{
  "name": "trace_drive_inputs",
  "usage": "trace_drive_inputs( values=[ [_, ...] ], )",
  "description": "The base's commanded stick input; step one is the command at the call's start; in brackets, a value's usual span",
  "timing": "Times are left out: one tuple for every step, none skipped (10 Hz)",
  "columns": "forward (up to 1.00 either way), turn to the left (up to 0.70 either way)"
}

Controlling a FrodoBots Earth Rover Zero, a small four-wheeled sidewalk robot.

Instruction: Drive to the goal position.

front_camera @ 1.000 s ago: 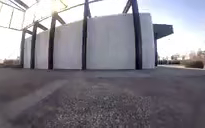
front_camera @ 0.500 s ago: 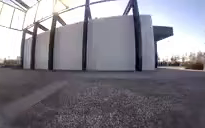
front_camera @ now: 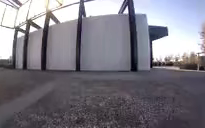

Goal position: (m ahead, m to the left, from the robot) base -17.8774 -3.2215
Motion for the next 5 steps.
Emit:
trace_drive_inputs(
  values=[
    [0.7,-0.1],
    [0.7,-0.03],
    [0.7,-0.01],
    [0.7,-0.35],
    [0.7,-0.35]
  ],
)
